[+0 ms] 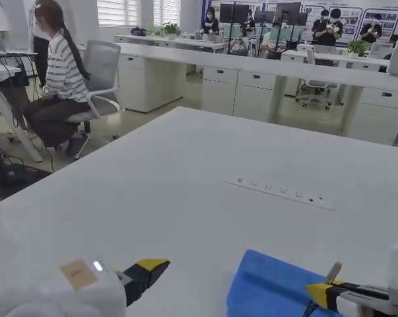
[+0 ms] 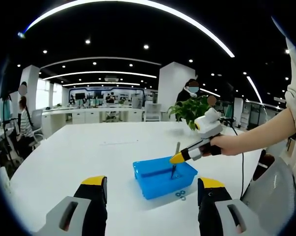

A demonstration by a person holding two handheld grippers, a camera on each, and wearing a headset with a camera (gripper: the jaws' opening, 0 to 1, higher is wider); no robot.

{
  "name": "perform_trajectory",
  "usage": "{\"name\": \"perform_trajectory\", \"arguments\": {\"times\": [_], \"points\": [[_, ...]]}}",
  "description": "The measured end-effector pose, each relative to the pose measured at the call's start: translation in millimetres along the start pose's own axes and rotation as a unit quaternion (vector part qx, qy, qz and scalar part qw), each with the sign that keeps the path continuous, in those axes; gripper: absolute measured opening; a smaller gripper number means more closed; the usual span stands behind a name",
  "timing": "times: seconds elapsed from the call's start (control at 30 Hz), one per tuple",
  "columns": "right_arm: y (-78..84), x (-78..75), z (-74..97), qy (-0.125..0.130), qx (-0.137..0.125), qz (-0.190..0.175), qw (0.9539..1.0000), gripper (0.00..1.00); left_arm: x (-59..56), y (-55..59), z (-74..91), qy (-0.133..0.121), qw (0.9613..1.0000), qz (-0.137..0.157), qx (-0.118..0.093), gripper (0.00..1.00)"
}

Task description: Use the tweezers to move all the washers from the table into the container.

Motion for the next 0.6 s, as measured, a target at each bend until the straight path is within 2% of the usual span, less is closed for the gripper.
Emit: {"name": "perform_trajectory", "arguments": {"times": [0.1,0.27,0.47,0.6], "points": [[0.1,-4.4,1.0,0.001,-0.003,0.001,1.0,0.03,-0.1,0.0,-0.1,0.001,1.0,0.0,0.001,0.76],[-2.5,-4.7,6.8,0.002,-0.027,-0.01,0.9996,0.03,-0.6,0.0,-0.5,0.002,1.0,-0.002,0.001,0.76],[-6.0,2.4,19.5,-0.007,-0.049,-0.014,0.9987,0.03,-0.3,0.0,-0.5,0.001,1.0,-0.001,0.0,0.76],[-8.8,9.2,30.6,-0.015,-0.073,-0.02,0.997,0.03,-0.3,-0.2,-0.6,0.001,1.0,-0.002,0.0,0.76]]}}
Point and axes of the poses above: the centre of the closed fingertips' face, and the gripper's own axes: z roughly backward along the fingers, x roughly to its left, y roughly out of its underside, the point moved 8 cm from there along z, roughly backward along the fingers, and after that the axes turned 1 degree about z, right-handed, at the moved point
